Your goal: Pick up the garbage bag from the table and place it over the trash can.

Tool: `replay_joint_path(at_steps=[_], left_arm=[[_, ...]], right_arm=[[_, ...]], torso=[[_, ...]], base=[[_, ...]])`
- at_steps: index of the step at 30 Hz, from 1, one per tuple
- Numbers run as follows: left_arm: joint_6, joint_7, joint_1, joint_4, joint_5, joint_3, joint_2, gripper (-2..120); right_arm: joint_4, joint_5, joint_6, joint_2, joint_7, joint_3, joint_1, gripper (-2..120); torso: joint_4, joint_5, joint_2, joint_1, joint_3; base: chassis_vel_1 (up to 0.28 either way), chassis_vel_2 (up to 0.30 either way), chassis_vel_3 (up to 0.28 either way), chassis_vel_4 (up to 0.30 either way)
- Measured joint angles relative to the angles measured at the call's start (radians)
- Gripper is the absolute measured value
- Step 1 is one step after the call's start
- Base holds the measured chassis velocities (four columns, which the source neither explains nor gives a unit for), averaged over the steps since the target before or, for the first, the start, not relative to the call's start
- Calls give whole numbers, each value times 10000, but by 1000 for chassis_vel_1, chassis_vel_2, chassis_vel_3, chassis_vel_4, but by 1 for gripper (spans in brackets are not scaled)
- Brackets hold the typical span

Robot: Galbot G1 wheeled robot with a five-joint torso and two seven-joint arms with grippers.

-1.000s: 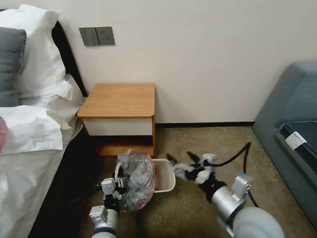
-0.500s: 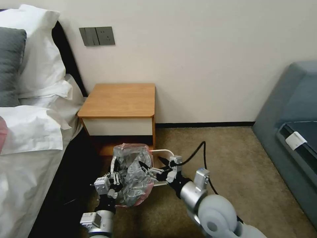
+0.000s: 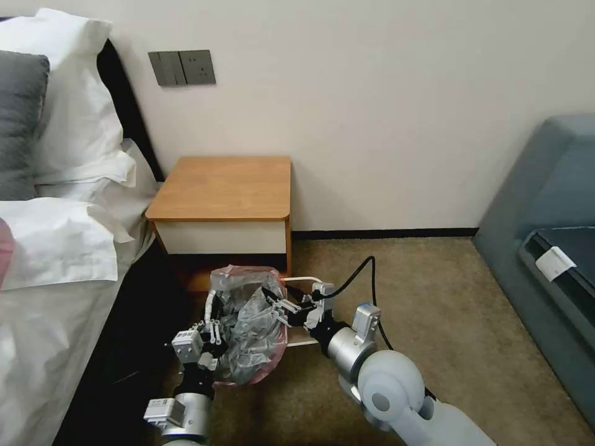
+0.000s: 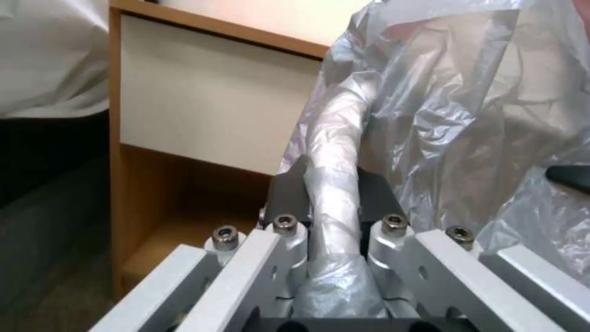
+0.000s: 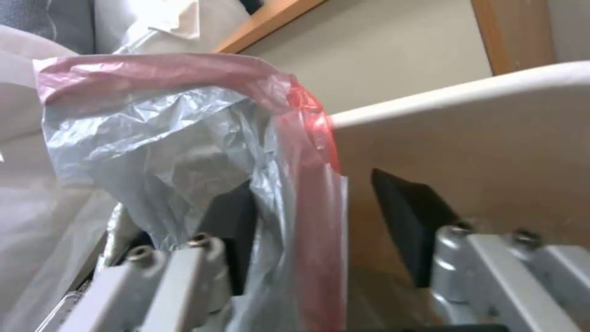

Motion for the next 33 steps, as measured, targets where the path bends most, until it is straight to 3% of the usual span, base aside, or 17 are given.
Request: replay_joint_path(at_steps=[13, 25, 33], left_arm=[[299, -284, -51, -57, -501, -191, -77, 9], [519, -577, -47, -51, -666, -294, -158, 9], [395, -332, 140, -273, -636, -226, -168, 9]], right_arm=[[272, -145, 103, -138, -75, -139, 198, 1], [1361, 93, 36, -801, 116, 601, 464, 0], [524, 658, -503, -890, 719, 644, 1852, 0]], torso=[[0, 1, 0, 0, 0], [0, 1, 0, -1, 0], [0, 2, 0, -1, 0]], base=[[0, 0, 0, 0], [0, 0, 0, 0], [0, 0, 0, 0]])
